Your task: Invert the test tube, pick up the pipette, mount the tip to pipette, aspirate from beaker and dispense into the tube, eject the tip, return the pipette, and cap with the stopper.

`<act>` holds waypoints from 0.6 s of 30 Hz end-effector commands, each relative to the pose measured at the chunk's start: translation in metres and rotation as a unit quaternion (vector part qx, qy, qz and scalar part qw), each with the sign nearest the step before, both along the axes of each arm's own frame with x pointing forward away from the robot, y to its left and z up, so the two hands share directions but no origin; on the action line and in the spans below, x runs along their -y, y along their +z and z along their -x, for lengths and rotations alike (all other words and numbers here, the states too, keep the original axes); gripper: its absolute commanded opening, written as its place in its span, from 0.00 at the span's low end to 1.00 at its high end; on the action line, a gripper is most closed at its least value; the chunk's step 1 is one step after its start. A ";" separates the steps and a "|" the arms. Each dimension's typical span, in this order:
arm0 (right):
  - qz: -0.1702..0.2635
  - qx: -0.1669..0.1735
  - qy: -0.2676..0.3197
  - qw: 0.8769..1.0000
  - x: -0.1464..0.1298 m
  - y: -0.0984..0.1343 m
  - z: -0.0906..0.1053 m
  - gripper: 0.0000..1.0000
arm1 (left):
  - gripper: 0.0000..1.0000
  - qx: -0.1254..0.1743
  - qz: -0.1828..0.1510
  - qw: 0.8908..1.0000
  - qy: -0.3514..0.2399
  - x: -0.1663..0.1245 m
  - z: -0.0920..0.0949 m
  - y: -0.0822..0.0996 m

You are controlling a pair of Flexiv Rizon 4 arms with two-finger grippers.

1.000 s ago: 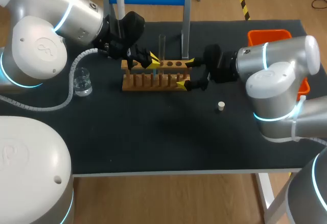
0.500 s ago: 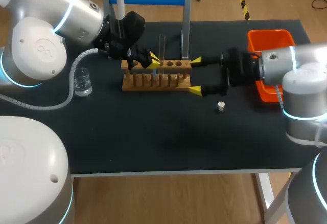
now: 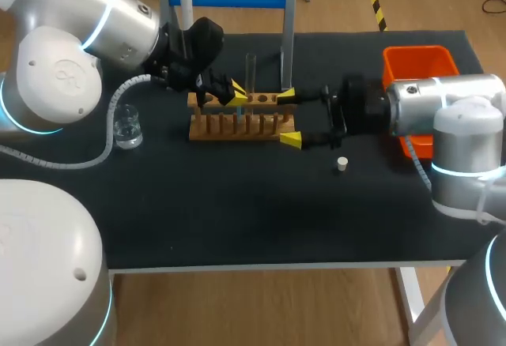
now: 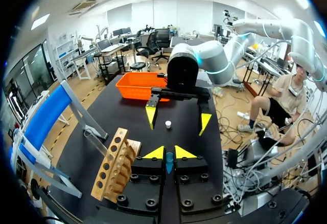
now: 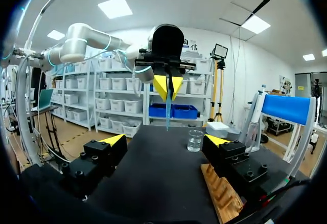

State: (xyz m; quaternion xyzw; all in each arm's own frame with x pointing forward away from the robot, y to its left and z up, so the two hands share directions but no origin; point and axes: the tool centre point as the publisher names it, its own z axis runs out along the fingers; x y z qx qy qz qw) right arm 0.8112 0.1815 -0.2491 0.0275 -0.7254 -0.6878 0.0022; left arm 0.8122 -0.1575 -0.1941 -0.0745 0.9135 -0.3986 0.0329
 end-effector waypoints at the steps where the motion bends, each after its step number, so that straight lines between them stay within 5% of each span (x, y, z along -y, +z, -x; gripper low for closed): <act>1: -0.006 -0.006 0.002 1.000 -0.009 0.004 0.002 1.00 | 0.00 -0.001 -0.002 1.000 0.000 0.000 0.000 0.001; 9: -0.004 -0.025 0.000 1.000 -0.032 0.007 -0.001 0.62 | 0.00 -0.001 -0.002 1.000 0.000 0.000 0.000 0.001; 18: -0.001 -0.031 0.007 0.999 -0.059 0.008 -0.007 0.50 | 0.00 -0.001 -0.002 1.000 0.000 0.000 0.000 0.001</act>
